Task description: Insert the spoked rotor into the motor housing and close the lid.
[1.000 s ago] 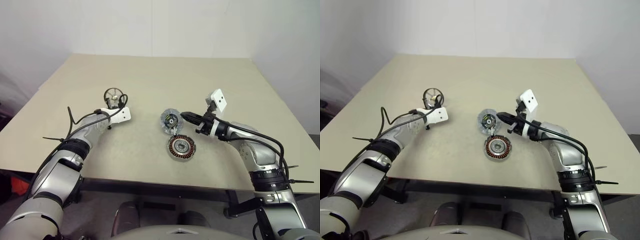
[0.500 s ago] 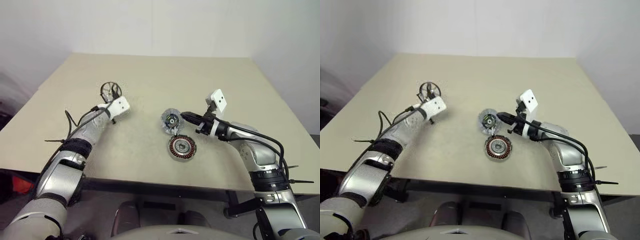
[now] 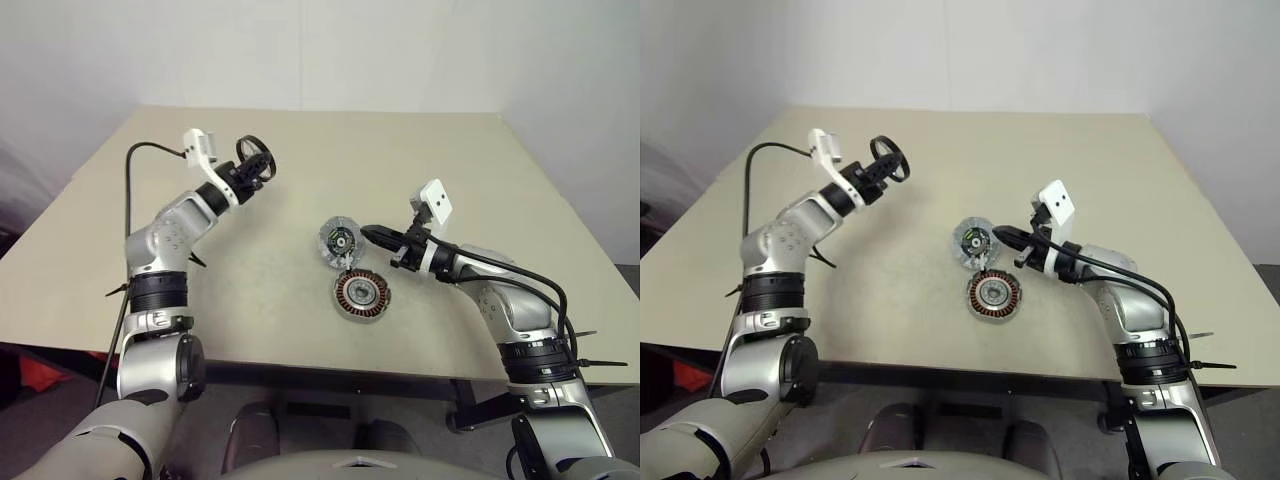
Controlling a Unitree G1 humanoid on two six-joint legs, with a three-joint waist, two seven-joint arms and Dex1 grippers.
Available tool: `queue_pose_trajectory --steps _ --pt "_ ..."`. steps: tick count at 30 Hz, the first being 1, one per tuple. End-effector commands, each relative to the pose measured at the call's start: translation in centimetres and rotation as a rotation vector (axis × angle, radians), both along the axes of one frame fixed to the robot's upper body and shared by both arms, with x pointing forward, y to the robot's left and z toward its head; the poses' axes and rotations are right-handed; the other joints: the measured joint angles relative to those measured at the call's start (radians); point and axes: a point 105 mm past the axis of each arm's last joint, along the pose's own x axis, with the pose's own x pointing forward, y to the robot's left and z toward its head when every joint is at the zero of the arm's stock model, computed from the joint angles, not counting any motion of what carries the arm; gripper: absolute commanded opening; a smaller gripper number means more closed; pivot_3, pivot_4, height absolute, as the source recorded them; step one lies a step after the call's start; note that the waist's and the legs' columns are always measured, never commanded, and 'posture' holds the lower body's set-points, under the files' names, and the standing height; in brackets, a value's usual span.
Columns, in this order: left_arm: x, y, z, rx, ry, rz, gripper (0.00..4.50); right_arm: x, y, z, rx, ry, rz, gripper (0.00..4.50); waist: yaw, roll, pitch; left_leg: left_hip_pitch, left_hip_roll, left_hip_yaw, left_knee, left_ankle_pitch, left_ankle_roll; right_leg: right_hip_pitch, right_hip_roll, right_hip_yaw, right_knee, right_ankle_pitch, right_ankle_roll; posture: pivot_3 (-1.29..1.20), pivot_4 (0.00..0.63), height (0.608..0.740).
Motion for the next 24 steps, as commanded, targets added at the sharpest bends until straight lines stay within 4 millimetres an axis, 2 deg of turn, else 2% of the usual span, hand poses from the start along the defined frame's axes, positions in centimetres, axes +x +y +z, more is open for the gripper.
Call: queue_pose_trajectory --steps 1,6,9,18,24 --pt "-1.5 1.1 2.9 -0.166 -0.050 -0.076 0.01 -0.1 0.2 1.2 0.003 -0.048 0.013 0.00 0.000 0.000 0.000 0.000 0.000 0.000 0.000 0.000 0.000 0.000 0.000 0.000 0.000 0.000 0.000 0.00 0.000 0.740" --pt "-3.1 1.4 3.3 -0.343 -0.013 -0.207 0.01 0.1 0.2 1.1 0.002 -0.047 0.009 0.00 0.001 0.000 0.000 0.000 0.000 0.000 0.001 0.000 0.000 0.001 0.000 0.000 0.000 0.000 0.000 0.00 0.000 0.740" --pt "-4.6 0.9 2.2 -0.484 0.072 -0.352 0.01 0.3 0.2 1.0 0.002 -0.044 0.007 0.00 0.000 0.000 0.000 0.000 0.000 0.000 0.002 0.000 0.000 0.002 0.000 0.000 0.000 0.000 0.000 0.00 0.000 0.740" --pt "-7.4 0.1 -0.4 -0.559 0.198 -0.563 0.01 1.2 -1.2 1.3 0.000 -0.051 -0.042 0.00 0.000 -0.001 0.000 0.001 0.000 0.000 0.002 0.000 0.000 0.003 0.001 0.000 0.000 0.000 0.000 0.00 0.000 0.740" --pt "-7.4 -0.2 1.0 -0.678 0.143 -0.631 0.01 1.9 -1.6 2.0 0.025 -0.082 -0.071 0.00 0.001 -0.001 0.000 0.002 0.000 0.000 0.002 0.000 0.000 0.004 0.001 0.000 0.000 0.000 0.000 0.00 0.000 0.740"
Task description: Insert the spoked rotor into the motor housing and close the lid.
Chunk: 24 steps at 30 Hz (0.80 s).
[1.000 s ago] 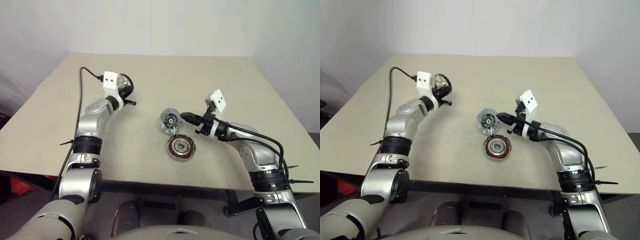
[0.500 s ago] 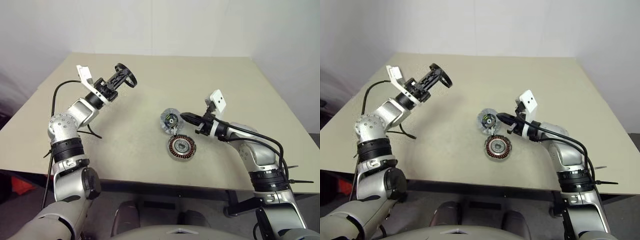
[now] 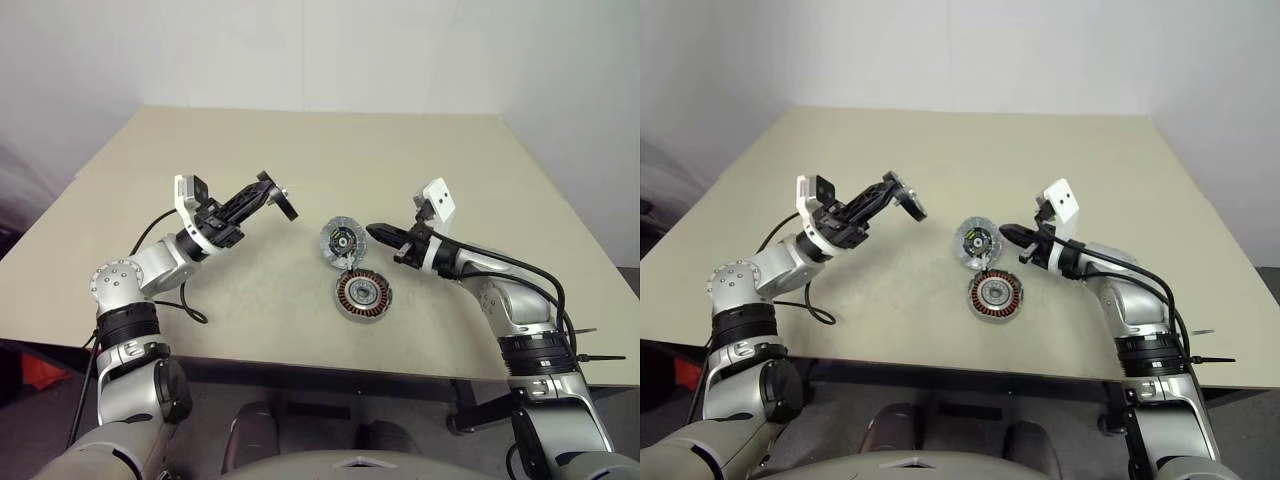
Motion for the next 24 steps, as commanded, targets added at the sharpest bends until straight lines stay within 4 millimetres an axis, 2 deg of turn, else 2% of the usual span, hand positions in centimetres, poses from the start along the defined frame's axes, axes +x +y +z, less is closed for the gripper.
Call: queue_pose_trajectory --steps 1,6,12,17,21,24 --pt "0.0 -0.4 2.6 -0.142 -0.080 -0.033 0.01 0.9 -0.5 2.5 0.041 -0.099 -0.035 0.00 0.001 0.000 0.000 0.001 0.000 0.000 0.000 0.000 0.000 0.001 0.000 0.000 0.000 0.000 0.000 0.00 0.000 0.740" --pt "-0.2 -1.9 3.5 -0.252 -0.079 -0.084 0.01 1.6 -0.9 3.3 0.091 -0.133 -0.076 0.00 0.000 -0.001 0.000 0.002 0.000 0.000 0.001 0.000 0.000 0.003 0.000 0.000 0.000 0.000 0.000 0.00 0.000 0.740" --pt "0.1 -3.5 2.8 -0.296 -0.037 -0.101 0.01 1.9 -0.7 3.1 0.101 -0.136 -0.084 0.00 0.000 -0.001 0.001 0.006 0.000 0.000 0.001 0.000 0.000 0.006 0.000 0.000 -0.001 0.000 0.000 0.00 0.000 0.740" --pt "-0.6 -3.4 2.9 -0.366 -0.075 -0.166 0.01 2.0 -0.7 2.7 0.101 -0.128 -0.085 0.00 0.000 -0.002 0.001 0.006 0.000 0.000 0.001 0.000 0.000 0.007 0.000 0.000 -0.001 0.000 0.000 0.00 0.000 0.740" --pt "-1.0 -3.8 2.2 -0.356 -0.102 -0.231 0.01 2.2 -0.8 2.6 0.103 -0.124 -0.084 0.00 -0.001 -0.002 0.001 0.007 0.000 0.000 0.000 0.000 0.000 0.007 0.000 0.000 -0.001 0.000 0.000 0.00 0.000 0.740" --pt "-0.6 -4.1 1.7 -0.335 -0.156 -0.188 0.01 2.2 -0.9 2.6 0.099 -0.126 -0.082 0.00 0.000 -0.002 0.001 0.007 0.000 0.000 0.000 0.000 0.000 0.007 0.000 0.000 -0.002 0.000 0.000 0.00 0.000 0.740"
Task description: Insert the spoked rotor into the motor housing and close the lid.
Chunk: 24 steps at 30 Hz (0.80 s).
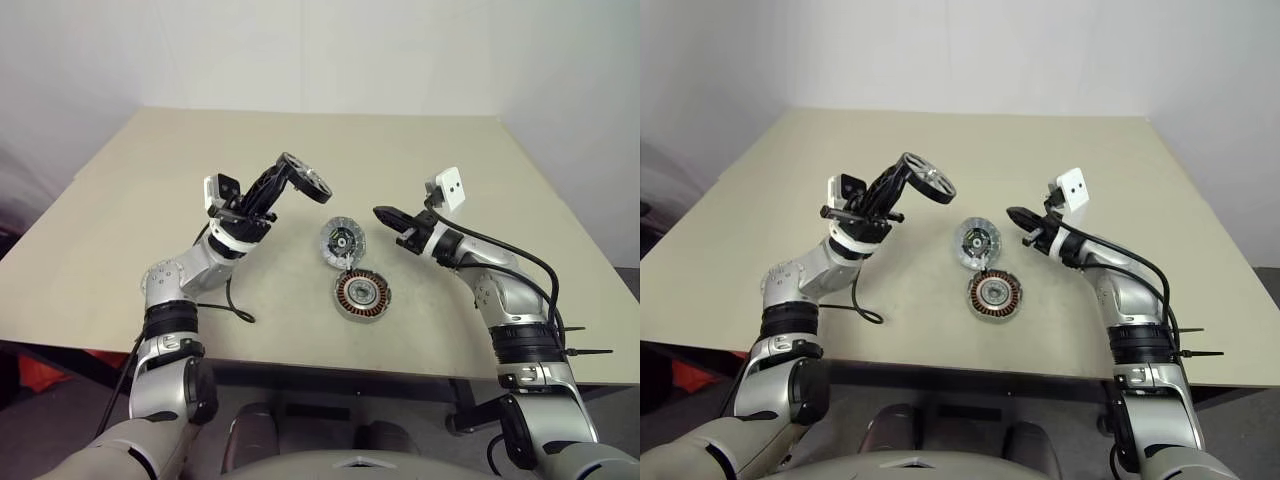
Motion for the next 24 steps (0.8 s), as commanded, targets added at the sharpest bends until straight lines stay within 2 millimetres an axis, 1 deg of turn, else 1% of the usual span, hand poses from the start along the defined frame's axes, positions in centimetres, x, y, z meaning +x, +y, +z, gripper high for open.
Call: queue_pose_trajectory --steps 1,4,7,12,15,17,19,24 --pt "0.1 -0.4 0.4 -0.010 -0.107 0.043 0.01 0.3 0.1 2.1 0.010 -0.078 0.011 0.00 0.001 0.000 0.000 0.000 0.000 0.000 0.000 0.000 0.000 0.000 0.000 0.000 0.000 0.000 0.000 0.00 0.000 0.740" --pt "0.0 -0.6 -0.4 -0.015 -0.148 0.052 0.01 0.2 0.1 2.3 0.016 -0.087 0.014 0.00 0.000 0.000 0.000 0.000 0.000 0.000 0.000 0.000 0.000 0.001 0.000 0.000 0.000 0.000 0.000 0.00 0.000 0.740" --pt "0.2 -0.7 -1.2 -0.041 -0.129 0.016 0.01 0.1 0.3 2.5 0.023 -0.093 0.020 0.00 0.000 0.000 0.000 0.001 0.000 0.000 -0.001 0.000 0.000 0.001 0.000 0.000 0.000 0.000 0.000 0.00 0.000 0.740" --pt "0.2 -0.2 -0.8 -0.176 -0.086 -0.087 0.01 -0.2 0.6 3.3 0.061 -0.120 0.035 0.00 0.001 0.000 0.000 0.001 0.000 0.000 -0.001 0.000 0.000 0.001 0.000 0.000 0.000 0.000 0.000 0.00 0.000 0.740" --pt "0.2 -0.2 -0.7 -0.201 -0.080 -0.110 0.01 -0.3 0.8 4.4 0.104 -0.147 0.043 0.00 0.001 0.000 0.000 0.001 0.000 0.000 -0.001 0.000 0.000 0.001 0.000 0.000 0.000 0.000 0.000 0.00 0.000 0.740" --pt "0.4 0.0 -0.5 -0.225 -0.075 -0.118 0.01 -0.9 1.4 5.9 0.171 -0.177 0.087 0.00 0.001 0.000 0.000 0.001 0.000 0.000 -0.001 0.000 0.001 0.001 0.000 0.000 0.000 0.000 0.000 0.00 0.000 0.740" --pt "0.5 0.1 -0.4 -0.234 -0.073 -0.121 0.01 -1.3 1.7 6.9 0.210 -0.202 0.111 0.00 0.001 0.000 0.000 0.001 0.000 0.000 -0.001 0.000 0.001 0.001 0.000 0.000 0.000 0.000 0.000 0.00 0.000 0.740" --pt "0.6 0.3 -0.6 -0.240 -0.059 -0.117 0.01 -1.8 1.8 8.3 0.274 -0.241 0.132 0.00 0.001 0.000 0.000 0.002 0.000 0.000 -0.001 -0.001 0.001 0.001 -0.001 0.000 0.000 0.000 0.000 0.00 0.000 0.740"
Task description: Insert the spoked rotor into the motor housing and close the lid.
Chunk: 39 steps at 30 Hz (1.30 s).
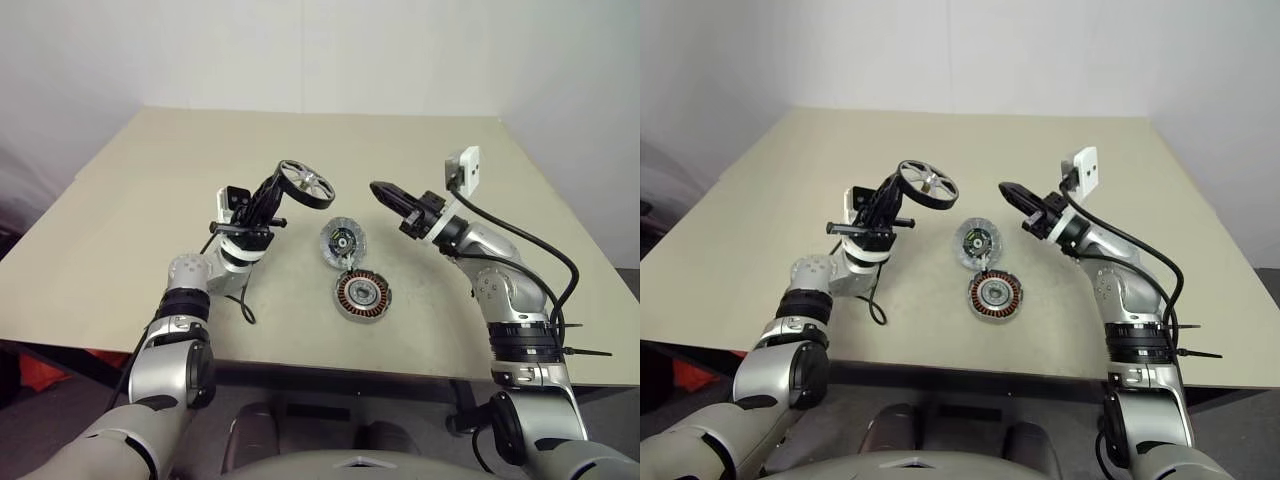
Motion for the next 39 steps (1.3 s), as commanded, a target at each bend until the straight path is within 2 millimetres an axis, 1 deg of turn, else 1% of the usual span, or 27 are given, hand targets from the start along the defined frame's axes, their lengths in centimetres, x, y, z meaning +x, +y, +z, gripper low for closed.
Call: queue_pose_trajectory --steps 1,4,5,7,11,15,18,21,26,32,39 --pt "0.1 0.3 0.9 -0.026 -0.027 0.002 0.01 -1.0 0.2 2.7 0.068 -0.066 0.065 0.00 0.001 0.000 0.000 0.000 0.000 0.000 0.000 0.000 0.000 0.000 0.000 0.000 0.000 0.000 0.000 0.00 0.000 0.740" --pt "0.2 0.3 0.8 -0.021 -0.022 0.007 0.01 -1.5 0.5 2.4 0.052 -0.048 0.102 0.00 0.001 0.000 0.000 0.000 0.000 0.000 0.000 0.000 0.000 0.000 0.000 0.000 0.000 0.000 0.000 0.00 0.000 0.740" --pt "0.2 0.2 0.8 -0.020 -0.021 0.008 0.00 -1.5 0.6 2.3 0.044 -0.046 0.102 0.19 0.001 0.000 0.000 0.000 0.000 0.000 0.000 0.000 0.000 0.000 0.000 0.000 0.000 0.000 0.000 0.00 0.000 0.740" --pt "0.3 0.2 0.7 -0.017 -0.013 0.007 0.00 -1.5 0.6 2.0 0.031 -0.047 0.097 0.62 0.001 0.000 0.000 0.000 0.000 0.000 0.000 0.000 0.000 0.000 0.000 0.000 0.000 0.000 0.000 0.00 0.000 0.740" --pt "0.3 0.1 0.6 -0.013 0.005 -0.013 0.00 -1.2 0.8 1.8 -0.003 -0.075 0.069 1.95 0.000 0.000 0.000 0.000 0.000 0.000 0.000 0.000 0.000 0.000 0.000 0.000 0.000 0.000 0.000 0.00 0.000 0.740" --pt "0.3 -0.1 0.4 -0.010 0.020 -0.030 0.00 -1.1 1.0 2.0 0.013 -0.072 0.077 1.95 0.001 0.000 0.000 0.000 0.000 0.000 0.000 0.000 0.000 0.000 0.000 0.000 0.000 0.000 0.000 0.00 0.000 0.740" --pt "0.2 -0.3 0.3 -0.005 0.031 -0.046 0.00 -1.2 1.8 2.2 0.041 -0.052 0.117 1.95 0.000 0.000 0.000 0.000 0.000 0.000 0.000 0.000 0.000 0.000 0.000 0.000 0.000 0.000 0.000 0.00 0.000 0.740" --pt "0.2 -0.6 0.3 0.002 0.032 -0.054 0.00 -1.7 2.7 3.3 0.135 -0.004 0.195 1.95 0.000 0.000 0.000 0.000 0.000 0.000 0.000 0.000 0.000 0.000 0.000 0.000 0.000 0.000 0.000 0.00 0.000 0.740" --pt "0.2 -0.8 0.3 0.011 0.028 -0.057 0.00 -2.9 4.1 4.3 0.207 0.075 0.330 1.95 0.001 0.000 0.000 0.000 0.000 0.000 -0.001 0.000 0.000 0.000 0.000 0.000 0.000 0.000 0.000 0.00 0.000 0.740" --pt "0.1 -0.9 0.1 0.023 0.031 -0.058 0.00 -3.6 5.0 4.4 0.225 0.149 0.420 1.95 0.001 0.000 0.000 0.000 0.000 0.000 -0.002 0.000 0.000 0.000 0.000 0.000 -0.001 0.000 0.000 0.00 0.000 0.740" --pt "0.2 -0.9 -0.1 0.028 0.038 -0.055 0.00 -3.0 5.9 4.1 0.213 0.180 0.437 1.95 0.001 0.000 0.000 0.000 0.000 0.000 -0.002 0.001 -0.001 0.000 0.000 0.000 -0.001 0.000 0.000 0.00 0.000 0.740"
